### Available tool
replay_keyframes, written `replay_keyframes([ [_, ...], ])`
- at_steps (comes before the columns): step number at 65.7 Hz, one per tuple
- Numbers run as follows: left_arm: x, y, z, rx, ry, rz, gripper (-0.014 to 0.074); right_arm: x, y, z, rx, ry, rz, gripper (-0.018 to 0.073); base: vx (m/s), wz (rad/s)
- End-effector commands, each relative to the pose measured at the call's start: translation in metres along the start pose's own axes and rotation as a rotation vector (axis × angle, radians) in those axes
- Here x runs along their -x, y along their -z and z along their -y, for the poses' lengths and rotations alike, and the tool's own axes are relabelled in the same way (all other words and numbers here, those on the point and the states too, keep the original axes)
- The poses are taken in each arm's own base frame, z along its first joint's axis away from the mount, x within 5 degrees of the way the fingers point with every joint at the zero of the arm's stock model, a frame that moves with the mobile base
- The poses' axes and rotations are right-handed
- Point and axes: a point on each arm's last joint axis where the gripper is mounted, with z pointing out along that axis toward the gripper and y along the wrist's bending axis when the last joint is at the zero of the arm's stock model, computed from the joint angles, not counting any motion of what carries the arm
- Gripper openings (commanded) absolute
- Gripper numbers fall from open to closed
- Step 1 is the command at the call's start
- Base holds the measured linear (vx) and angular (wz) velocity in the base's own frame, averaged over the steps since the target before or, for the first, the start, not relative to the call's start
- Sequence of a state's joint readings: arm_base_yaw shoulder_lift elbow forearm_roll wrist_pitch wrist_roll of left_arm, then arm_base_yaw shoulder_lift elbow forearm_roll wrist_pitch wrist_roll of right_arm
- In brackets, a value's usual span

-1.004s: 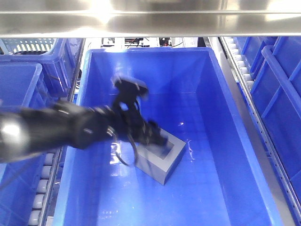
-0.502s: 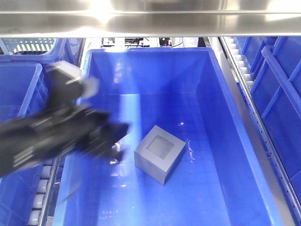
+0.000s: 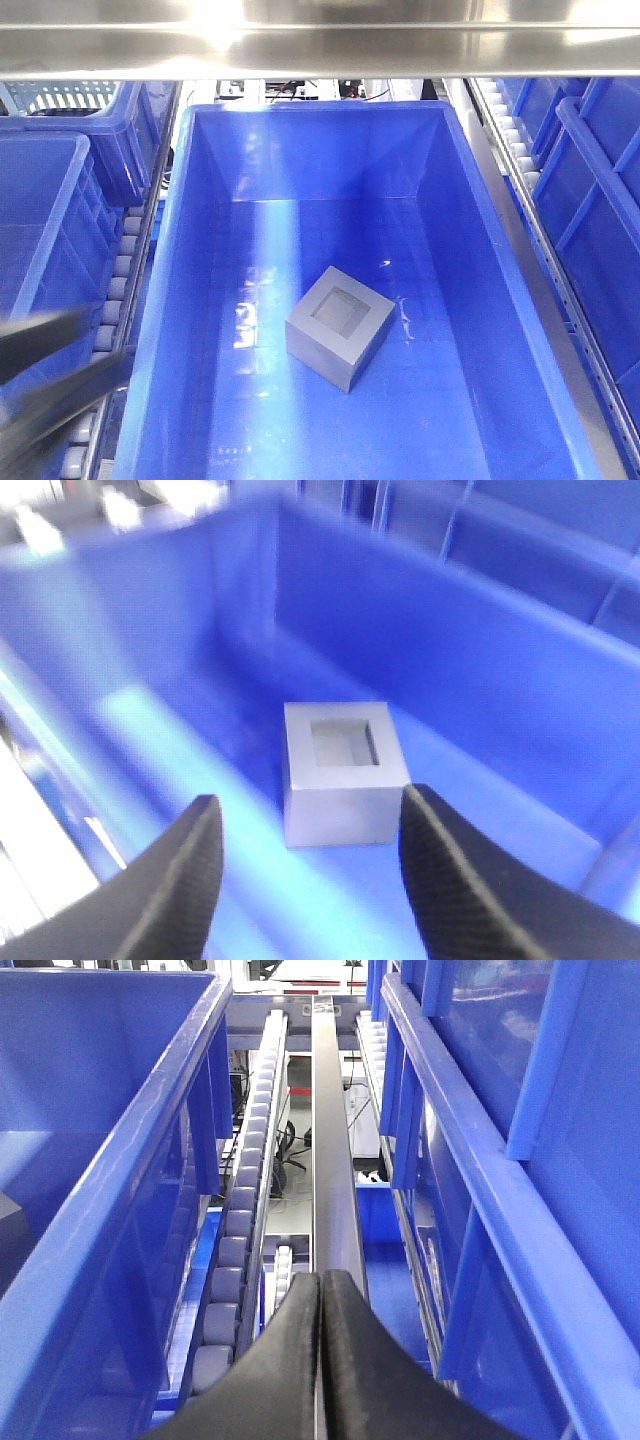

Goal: Sort gray base to blue bin

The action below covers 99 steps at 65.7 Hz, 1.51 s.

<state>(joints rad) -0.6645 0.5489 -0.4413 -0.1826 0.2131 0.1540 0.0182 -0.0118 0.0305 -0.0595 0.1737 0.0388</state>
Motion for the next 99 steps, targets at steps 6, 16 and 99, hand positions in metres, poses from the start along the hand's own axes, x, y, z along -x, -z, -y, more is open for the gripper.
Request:
replay_keyframes([
  [6,0.005,0.043,0.002,-0.012,0.004,0.22,0.0387,0.002,0.0,0.0,-0.003,0.011,0.071,-0.0009,0.0,0.0],
  [16,-0.001,0.063,0.004,-0.023,-0.011,0.254,0.0375,0.002,0.0,0.0,-0.003,0.011,0.071,-0.0009,0.0,0.0],
  [99,-0.018,0.054,-0.015,0.25,0.01,0.287,-0.0006,0.002,0.0,0.0,-0.003,0.011,0.071,-0.0009,0.0,0.0],
])
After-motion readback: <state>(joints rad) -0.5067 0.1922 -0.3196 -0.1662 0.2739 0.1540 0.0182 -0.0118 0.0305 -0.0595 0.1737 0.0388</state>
